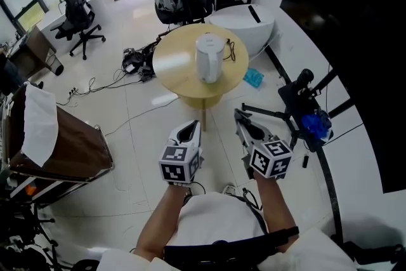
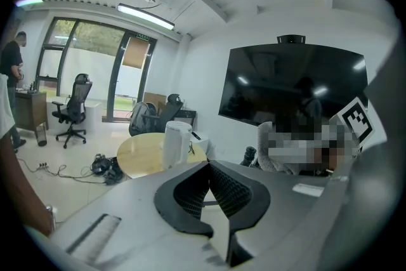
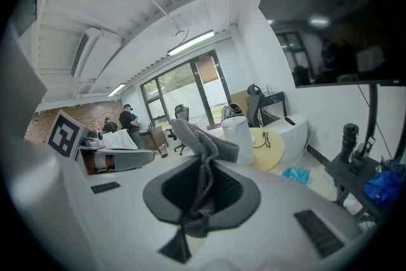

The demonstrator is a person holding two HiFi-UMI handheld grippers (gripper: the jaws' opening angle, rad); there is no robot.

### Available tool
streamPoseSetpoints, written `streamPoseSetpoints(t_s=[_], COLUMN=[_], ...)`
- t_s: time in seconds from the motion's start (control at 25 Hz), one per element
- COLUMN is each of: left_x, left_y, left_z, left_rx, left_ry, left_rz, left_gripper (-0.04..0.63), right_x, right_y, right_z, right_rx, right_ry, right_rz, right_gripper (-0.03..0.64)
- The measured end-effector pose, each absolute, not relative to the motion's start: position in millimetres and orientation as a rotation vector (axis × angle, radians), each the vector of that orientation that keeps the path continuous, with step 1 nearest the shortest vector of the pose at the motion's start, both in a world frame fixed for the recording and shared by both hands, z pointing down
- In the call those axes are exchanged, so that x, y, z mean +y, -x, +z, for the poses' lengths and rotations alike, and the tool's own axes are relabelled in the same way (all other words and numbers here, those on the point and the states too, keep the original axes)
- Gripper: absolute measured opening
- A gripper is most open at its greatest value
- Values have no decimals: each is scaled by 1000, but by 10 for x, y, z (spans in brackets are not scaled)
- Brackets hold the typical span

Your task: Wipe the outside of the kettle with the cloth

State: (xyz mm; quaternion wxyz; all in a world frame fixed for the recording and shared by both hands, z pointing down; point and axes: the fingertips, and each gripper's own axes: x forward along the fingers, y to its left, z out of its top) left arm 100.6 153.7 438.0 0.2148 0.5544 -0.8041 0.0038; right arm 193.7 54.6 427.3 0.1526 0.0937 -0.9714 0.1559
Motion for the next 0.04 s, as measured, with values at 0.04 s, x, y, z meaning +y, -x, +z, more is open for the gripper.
streamPoseSetpoints(t_s=[0.04], left_x=[1534], left_y=[-1002], left_z=[4370], left_rx=[-2233], left_ry=[-1537], left_rz=[11], left_gripper=[2], right_x=[544], right_y=[-1938], right_z=[4277], right_rx=[-2786], right_ry=[-270], right_rz=[447], right_gripper=[31])
